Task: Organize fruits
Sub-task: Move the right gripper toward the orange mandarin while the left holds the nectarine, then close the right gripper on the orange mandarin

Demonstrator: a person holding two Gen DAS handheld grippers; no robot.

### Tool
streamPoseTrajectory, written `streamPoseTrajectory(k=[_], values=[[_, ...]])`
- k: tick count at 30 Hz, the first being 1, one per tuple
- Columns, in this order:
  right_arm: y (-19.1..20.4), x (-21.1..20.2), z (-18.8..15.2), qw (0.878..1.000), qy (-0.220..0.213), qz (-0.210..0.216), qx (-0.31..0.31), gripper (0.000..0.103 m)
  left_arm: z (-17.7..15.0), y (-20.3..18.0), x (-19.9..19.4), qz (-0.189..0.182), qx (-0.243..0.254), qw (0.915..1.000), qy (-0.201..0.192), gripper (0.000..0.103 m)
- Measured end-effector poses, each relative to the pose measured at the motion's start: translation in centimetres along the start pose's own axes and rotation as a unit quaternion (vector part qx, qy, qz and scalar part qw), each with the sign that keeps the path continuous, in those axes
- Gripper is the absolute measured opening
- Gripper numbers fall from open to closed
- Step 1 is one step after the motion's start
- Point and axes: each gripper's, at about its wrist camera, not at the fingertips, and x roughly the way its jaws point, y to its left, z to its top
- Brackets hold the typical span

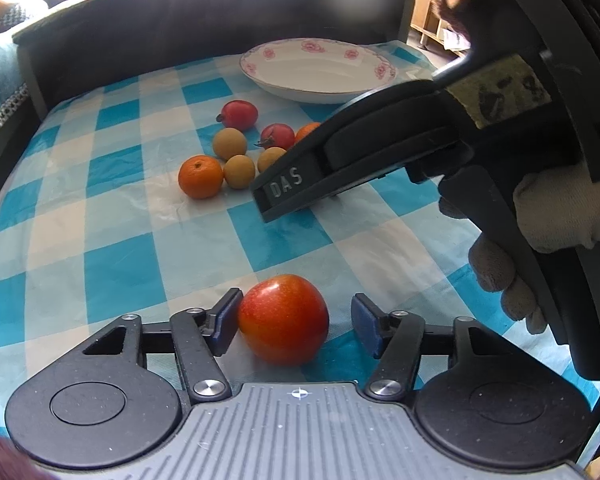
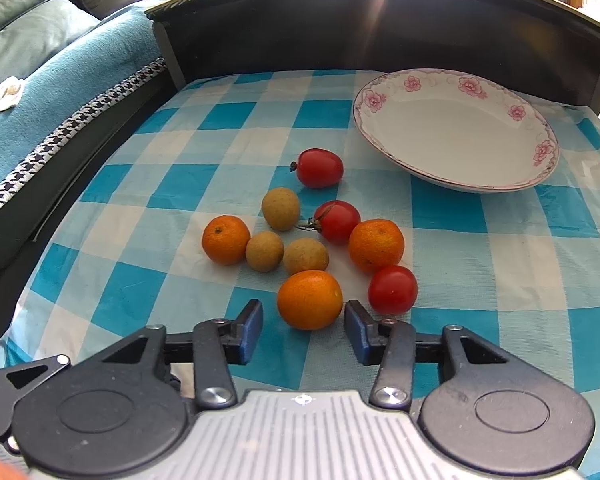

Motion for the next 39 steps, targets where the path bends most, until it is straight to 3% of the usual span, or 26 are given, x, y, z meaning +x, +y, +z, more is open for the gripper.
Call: streamPoseTrajectory(k=[3, 5, 10, 12, 14, 16, 20, 26, 28, 35, 39], values=[[-0.2, -0.1, -0.2, 1.000, -0.005, 0.011, 0.010, 0.060, -0.3, -0.4, -0.1, 0.004, 0.013, 0.9999, -0.006, 0.071], [-0.3, -0.1, -0.4, 1.000, -0.007, 0.026, 0.014, 0.077, -0.6, -0.4, -0.1, 0.001, 0.012, 0.9999, -0.010, 0.072], [0.1, -0.1, -0.4, 1.000, -0.001, 0.025, 0.003, 0.082, -1.2, -0.8, -0.3, 0.001, 0.028, 0.9994, -0.021, 0.078], [0.2, -0.3, -0.5, 1.000, -0.001, 0.018, -0.001, 0.078, -1.4, -0.9, -0.3, 0.000, 0.029, 0.9993, -0.024, 0.079], [0.3, -0.5, -0.8, 1.000, -0.004, -0.003, -0.015, 0.060, -1.6, -0.9, -0.4, 0.000, 0.029, 0.9992, -0.027, 0.079], [0.3, -0.7, -0.9, 1.000, -0.006, -0.016, -0.024, 0.052, -1.6, -1.0, -0.4, 0.001, 0.028, 0.9992, -0.028, 0.079], [-0.3, -1.0, -0.9, 1.000, -0.004, -0.007, -0.016, 0.040, -1.4, -1.1, -0.5, 0.004, 0.023, 0.9994, -0.025, 0.077], [-0.7, -1.6, -1.3, 1.000, -0.003, 0.003, -0.012, 0.019, -0.9, -0.3, -0.7, 0.005, 0.000, 0.9998, -0.021, 0.057], [-0.8, -1.9, -1.4, 1.000, -0.006, 0.005, -0.009, 0.016, -0.8, 0.0, -0.8, 0.003, -0.009, 0.9998, -0.020, 0.052], [-1.0, -1.9, -1.4, 1.000, -0.007, 0.013, 0.001, 0.016, -1.0, 0.0, -0.9, 0.000, -0.005, 0.9998, -0.019, 0.052], [-0.8, -1.6, -0.9, 1.000, -0.012, 0.028, -0.002, 0.023, -0.9, 0.0, -0.6, -0.002, 0.000, 0.9998, -0.018, 0.055]])
